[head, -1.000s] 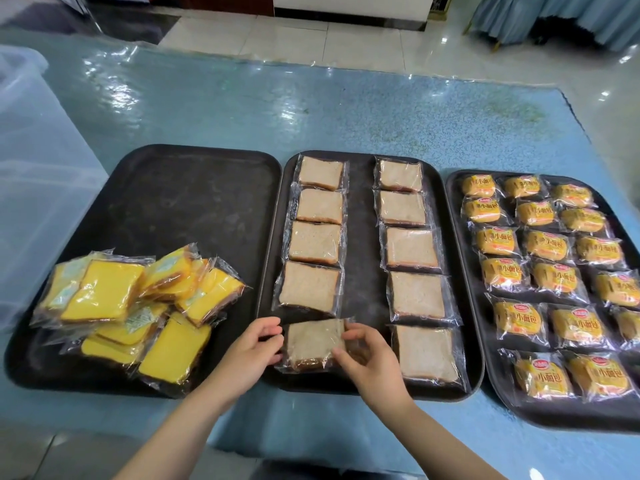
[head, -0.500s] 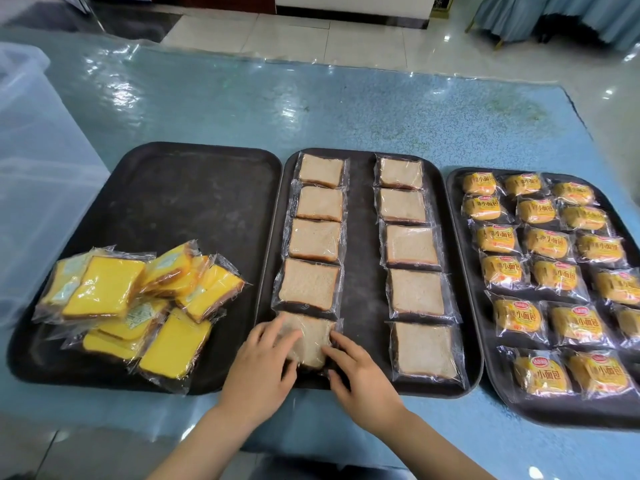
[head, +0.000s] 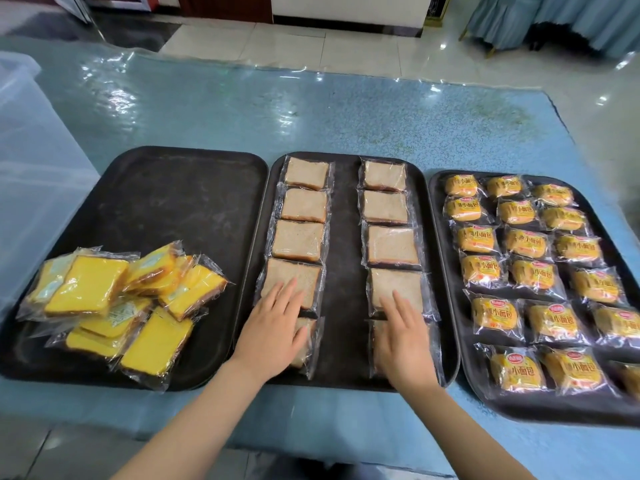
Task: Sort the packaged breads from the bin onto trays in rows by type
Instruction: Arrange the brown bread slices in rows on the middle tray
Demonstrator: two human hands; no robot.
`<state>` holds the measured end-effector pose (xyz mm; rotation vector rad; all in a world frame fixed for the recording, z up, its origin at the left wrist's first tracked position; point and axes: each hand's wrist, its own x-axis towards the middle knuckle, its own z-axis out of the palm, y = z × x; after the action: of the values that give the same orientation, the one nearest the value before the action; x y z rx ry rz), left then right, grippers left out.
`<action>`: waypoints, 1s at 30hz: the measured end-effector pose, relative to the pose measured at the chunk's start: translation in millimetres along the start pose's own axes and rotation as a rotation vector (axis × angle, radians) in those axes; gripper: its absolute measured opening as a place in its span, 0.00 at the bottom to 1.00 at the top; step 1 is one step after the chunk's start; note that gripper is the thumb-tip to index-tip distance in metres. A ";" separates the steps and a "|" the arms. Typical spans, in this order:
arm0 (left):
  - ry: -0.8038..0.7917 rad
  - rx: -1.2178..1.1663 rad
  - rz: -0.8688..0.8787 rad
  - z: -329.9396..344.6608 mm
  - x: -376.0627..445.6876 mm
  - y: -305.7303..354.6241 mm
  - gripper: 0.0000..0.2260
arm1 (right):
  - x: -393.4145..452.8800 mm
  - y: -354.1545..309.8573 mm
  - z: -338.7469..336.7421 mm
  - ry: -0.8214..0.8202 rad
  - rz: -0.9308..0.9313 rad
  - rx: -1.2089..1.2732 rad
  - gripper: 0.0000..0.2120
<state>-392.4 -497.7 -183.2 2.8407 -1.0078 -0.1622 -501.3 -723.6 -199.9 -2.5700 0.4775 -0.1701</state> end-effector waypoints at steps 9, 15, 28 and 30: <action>-0.164 0.078 -0.175 24.4 28.5 5.1 0.32 | 13.7 25.8 -4.6 -0.211 0.022 -0.272 0.31; -0.179 0.096 -0.192 21.8 31.5 12.9 0.34 | 12.8 25.0 -5.9 -0.197 0.020 -0.276 0.31; -0.031 -0.258 -0.103 -49.9 9.9 -75.1 0.23 | 41.0 -92.9 17.3 -0.235 -0.108 -0.036 0.22; 0.000 -0.258 -0.081 -67.2 2.8 -111.1 0.20 | 46.1 -129.1 32.8 -0.208 -0.142 0.012 0.20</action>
<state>-311.9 -408.5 -133.9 2.6465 -0.8071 -0.2781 -412.6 -621.2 -160.8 -2.5736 0.2158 0.0442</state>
